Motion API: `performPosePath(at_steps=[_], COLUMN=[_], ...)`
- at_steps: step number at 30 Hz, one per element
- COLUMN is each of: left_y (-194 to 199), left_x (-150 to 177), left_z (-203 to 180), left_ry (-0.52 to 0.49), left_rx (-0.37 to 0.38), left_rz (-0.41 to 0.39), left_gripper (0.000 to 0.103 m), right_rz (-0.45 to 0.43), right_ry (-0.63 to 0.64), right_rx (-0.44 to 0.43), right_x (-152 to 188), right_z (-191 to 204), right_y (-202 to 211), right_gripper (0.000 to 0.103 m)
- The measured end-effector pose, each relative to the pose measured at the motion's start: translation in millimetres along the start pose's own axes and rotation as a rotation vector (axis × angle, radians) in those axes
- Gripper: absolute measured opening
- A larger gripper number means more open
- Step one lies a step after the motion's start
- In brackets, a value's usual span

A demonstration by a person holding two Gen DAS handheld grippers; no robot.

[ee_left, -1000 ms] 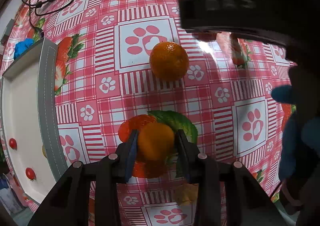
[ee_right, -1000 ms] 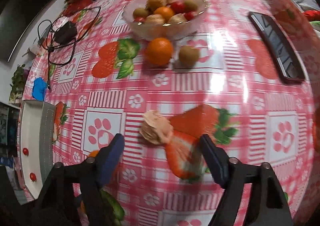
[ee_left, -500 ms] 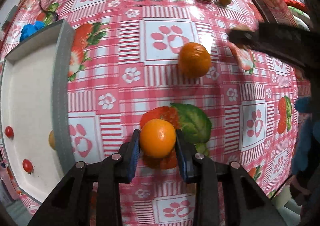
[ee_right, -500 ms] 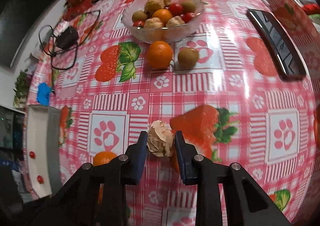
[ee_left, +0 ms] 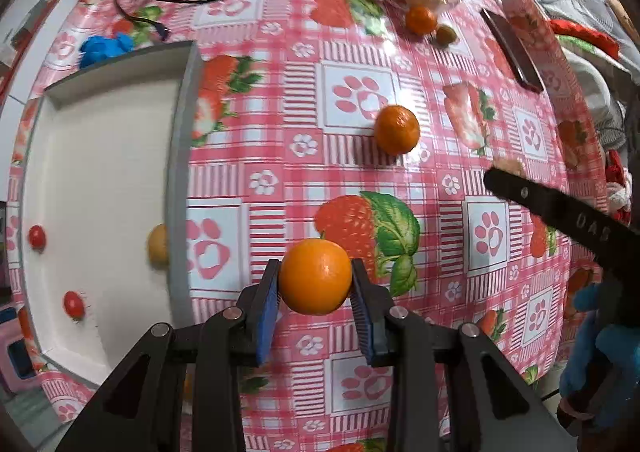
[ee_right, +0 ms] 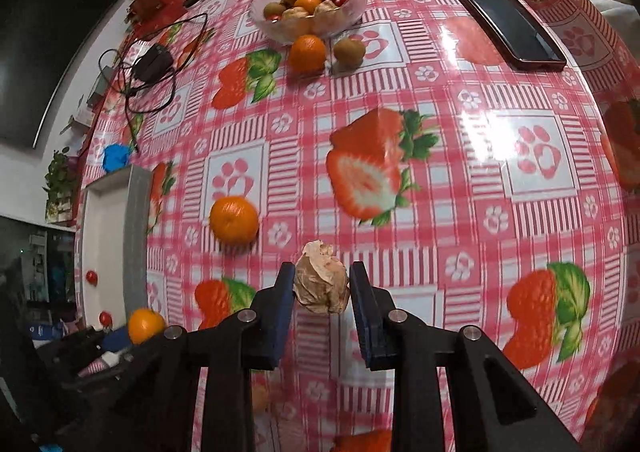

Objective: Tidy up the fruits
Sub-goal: 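Carry the orange and dried fruit over the white tray and open both tools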

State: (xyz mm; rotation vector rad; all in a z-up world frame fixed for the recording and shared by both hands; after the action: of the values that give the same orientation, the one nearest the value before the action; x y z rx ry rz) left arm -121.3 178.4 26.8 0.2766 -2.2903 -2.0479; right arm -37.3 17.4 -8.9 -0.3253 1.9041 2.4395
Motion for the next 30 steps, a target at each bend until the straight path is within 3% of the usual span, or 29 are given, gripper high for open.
performPosePath(at_steps=[6,12,21,30], left_y=[35.5,30.8,36.3,19.7], left_x=[2.6,-2.6,6.5,13.3], left_z=[20.6,48.8,113.1,155.8], left_ry=[0.05,0.116,0.214,0.282], left_rx=[-0.034,-0.076,-0.157,-0.185], left_rz=[-0.035,-0.058,-0.072,-0.047], left_gripper=[0.037,0.037,0.037,0.036], right_rz=[0.004,0.009,0.038,0.086], right_ry=[0.019,0.083,0.211,0.319], right_rx=[-0.022,-0.052,-0.132,-0.199], right_x=[5.3,2.4,-11.7,-21.0], right_z=[20.9,59.9,148.3,230.7], right_y=[1.8,-0.2,-18.1,-54.3], right_gripper=[0.029,0.029,0.029,0.029])
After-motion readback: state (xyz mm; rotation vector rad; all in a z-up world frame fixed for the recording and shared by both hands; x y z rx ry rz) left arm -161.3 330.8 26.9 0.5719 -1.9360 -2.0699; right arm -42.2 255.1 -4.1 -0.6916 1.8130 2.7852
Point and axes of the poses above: each gripper's, at about its wrist camera, not at the fingertips, and y roughly against the way its jaws point, z to its left, x to its underside, the point moved 5 cm from there along -y, roughly the way its jaws point, and after that the axes turned 5 degrees about y, right-handed, at the moved point
